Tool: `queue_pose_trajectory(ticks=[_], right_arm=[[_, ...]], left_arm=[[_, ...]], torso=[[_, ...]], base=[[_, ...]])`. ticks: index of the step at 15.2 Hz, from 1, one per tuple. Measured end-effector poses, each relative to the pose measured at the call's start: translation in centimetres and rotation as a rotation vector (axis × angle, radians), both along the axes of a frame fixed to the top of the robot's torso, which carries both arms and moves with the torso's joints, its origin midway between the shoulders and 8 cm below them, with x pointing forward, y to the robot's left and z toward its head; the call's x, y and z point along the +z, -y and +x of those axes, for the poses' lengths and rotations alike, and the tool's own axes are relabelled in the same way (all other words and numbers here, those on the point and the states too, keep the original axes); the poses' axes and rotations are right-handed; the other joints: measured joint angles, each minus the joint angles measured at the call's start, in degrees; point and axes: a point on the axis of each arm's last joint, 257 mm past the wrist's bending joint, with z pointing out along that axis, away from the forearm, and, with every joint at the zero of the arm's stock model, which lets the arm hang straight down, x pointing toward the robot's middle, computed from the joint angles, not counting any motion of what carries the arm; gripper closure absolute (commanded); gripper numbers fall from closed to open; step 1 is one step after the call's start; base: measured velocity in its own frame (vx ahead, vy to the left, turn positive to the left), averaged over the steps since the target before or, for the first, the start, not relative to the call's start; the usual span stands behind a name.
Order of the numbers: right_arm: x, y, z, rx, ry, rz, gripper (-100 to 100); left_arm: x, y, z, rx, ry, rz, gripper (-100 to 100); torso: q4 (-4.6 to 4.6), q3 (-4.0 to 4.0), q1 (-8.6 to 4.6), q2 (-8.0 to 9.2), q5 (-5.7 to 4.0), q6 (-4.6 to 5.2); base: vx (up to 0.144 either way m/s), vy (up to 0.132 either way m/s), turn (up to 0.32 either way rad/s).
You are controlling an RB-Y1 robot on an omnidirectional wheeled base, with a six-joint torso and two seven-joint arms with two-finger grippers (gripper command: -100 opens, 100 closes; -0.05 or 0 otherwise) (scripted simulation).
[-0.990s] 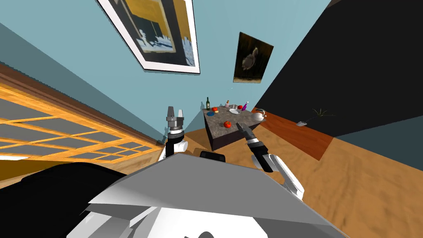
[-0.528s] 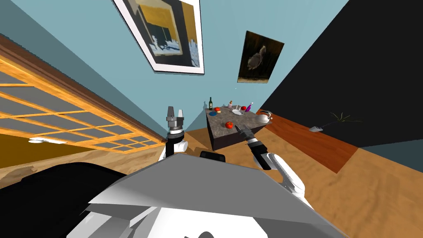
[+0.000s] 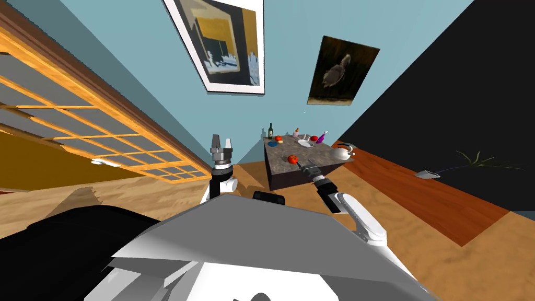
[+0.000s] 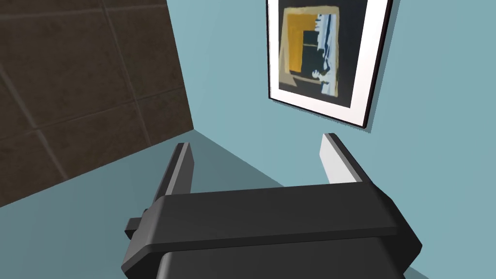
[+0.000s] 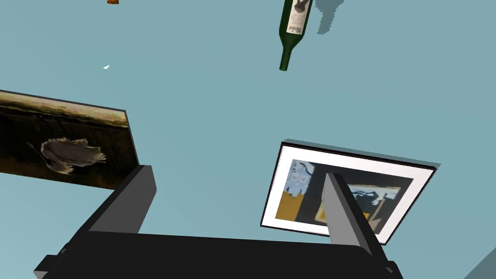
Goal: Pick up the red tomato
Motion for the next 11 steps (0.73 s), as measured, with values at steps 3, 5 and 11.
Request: queue_pose_trajectory(ticks=[3, 5, 11], right_arm=[[-1.3, 0.9, 0.2, -0.007, -0.005, -0.121, -100], [-2.1, 1.6, 0.3, -0.011, -0.007, -0.202, -100], [-4.5, 3.6, 0.5, -0.010, -0.013, -0.436, -100]], left_arm=[[0.0, 0.0, 0.0, 0.000, 0.000, 0.000, 0], [0.0, 0.0, 0.0, 0.000, 0.000, 0.000, 0], [0.0, 0.0, 0.0, 0.000, 0.000, 0.000, 0]], torso=[[0.00, 0.00, 0.03, 0.00, 0.00, 0.02], [0.00, -0.01, 0.05, -0.02, 0.01, 0.02], [-0.01, -0.02, 0.07, -0.04, 0.01, 0.03]], base=[[-0.009, -0.030, 0.207], [-0.007, -0.025, 0.206], [-0.006, -0.024, 0.184]])
